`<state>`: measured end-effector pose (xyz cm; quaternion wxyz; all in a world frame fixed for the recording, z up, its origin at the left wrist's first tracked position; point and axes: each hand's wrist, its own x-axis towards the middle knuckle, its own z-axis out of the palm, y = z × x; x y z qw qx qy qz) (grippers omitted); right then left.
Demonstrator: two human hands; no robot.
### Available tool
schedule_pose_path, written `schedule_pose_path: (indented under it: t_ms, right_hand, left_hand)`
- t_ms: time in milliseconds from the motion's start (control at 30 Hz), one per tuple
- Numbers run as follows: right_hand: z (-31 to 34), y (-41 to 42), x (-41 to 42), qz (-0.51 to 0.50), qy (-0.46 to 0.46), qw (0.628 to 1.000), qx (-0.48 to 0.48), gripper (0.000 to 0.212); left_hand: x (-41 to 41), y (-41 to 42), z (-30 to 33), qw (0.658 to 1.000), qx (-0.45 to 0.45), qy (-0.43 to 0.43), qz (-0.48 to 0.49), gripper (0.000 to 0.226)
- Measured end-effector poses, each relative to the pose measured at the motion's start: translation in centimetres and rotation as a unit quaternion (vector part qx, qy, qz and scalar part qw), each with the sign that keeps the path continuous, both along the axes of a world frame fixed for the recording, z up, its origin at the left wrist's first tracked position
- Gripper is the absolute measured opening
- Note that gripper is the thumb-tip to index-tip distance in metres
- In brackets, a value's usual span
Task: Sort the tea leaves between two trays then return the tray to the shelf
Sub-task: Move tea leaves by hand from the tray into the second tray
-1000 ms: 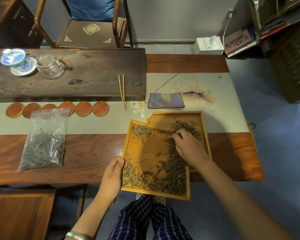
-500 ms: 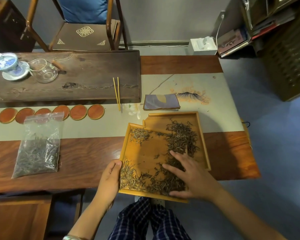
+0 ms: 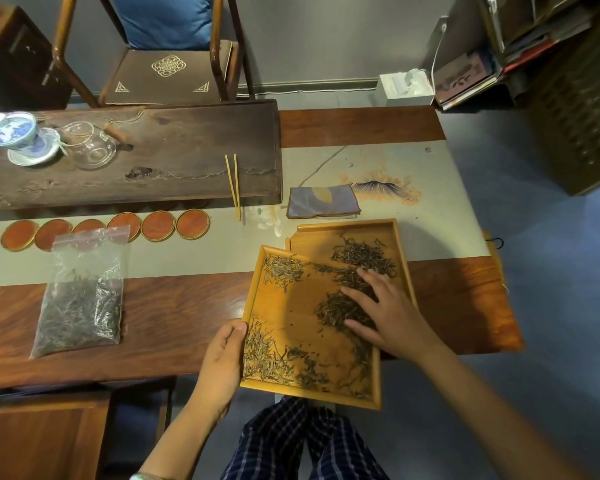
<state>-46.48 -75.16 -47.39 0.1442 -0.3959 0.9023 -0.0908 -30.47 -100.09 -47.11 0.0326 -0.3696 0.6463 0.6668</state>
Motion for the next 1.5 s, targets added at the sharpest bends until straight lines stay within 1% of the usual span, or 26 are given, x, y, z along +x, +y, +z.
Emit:
schedule_pose_path:
  t_ms: [167,333,833,1033,1100,1200,1267,1333,1400,1500]
  right_hand:
    - [-0.4,-0.2,-0.9,-0.039,-0.007,0.999,0.001,0.054]
    - [-0.6,-0.4,-2.1,-0.072,-0.013,0.997,-0.021,0.045]
    - [-0.4,0.0,-4.2,-0.100,0.002,0.993,-0.064,0.037]
    - [0.3,0.2,-4.2,-0.135,0.016,0.986,-0.099,0.032]
    - [0.9,-0.1,-3.9,-0.145,0.036,0.982,-0.113,0.029]
    - [1.8,-1.4,-2.8,-0.128,0.063,0.981,-0.135,0.027]
    - [2.3,-2.7,-1.7,-0.108,0.050,0.980,-0.157,0.029]
    - [2.6,-4.2,-0.6,-0.082,0.016,0.982,-0.168,0.033]
    - [2.6,-5.5,0.4,-0.037,-0.013,0.988,-0.147,0.038]
    - [2.3,-7.2,1.3,0.025,-0.030,0.993,-0.109,0.046]
  left_hand:
    - [0.1,0.2,0.3,1.000,-0.004,0.010,-0.007,0.029]
    - [0.3,0.3,0.3,1.000,-0.006,0.009,-0.004,0.028]
    - [0.6,-0.1,0.3,1.000,0.005,0.007,0.005,0.028]
    - [0.6,-0.3,0.5,1.000,0.008,0.014,0.012,0.028]
    - [0.6,-0.3,0.5,1.000,0.005,0.015,0.013,0.028]
    - [0.6,-0.4,0.6,1.000,0.000,0.017,0.008,0.028]
    - [0.6,-0.4,0.6,1.000,0.000,0.019,0.005,0.028]
    - [0.6,-0.3,0.7,1.000,-0.001,0.018,0.004,0.028]
    - [0.6,-0.1,0.8,1.000,-0.004,0.019,0.001,0.029]
    - [0.6,0.0,0.8,1.000,-0.001,0.022,-0.002,0.028]
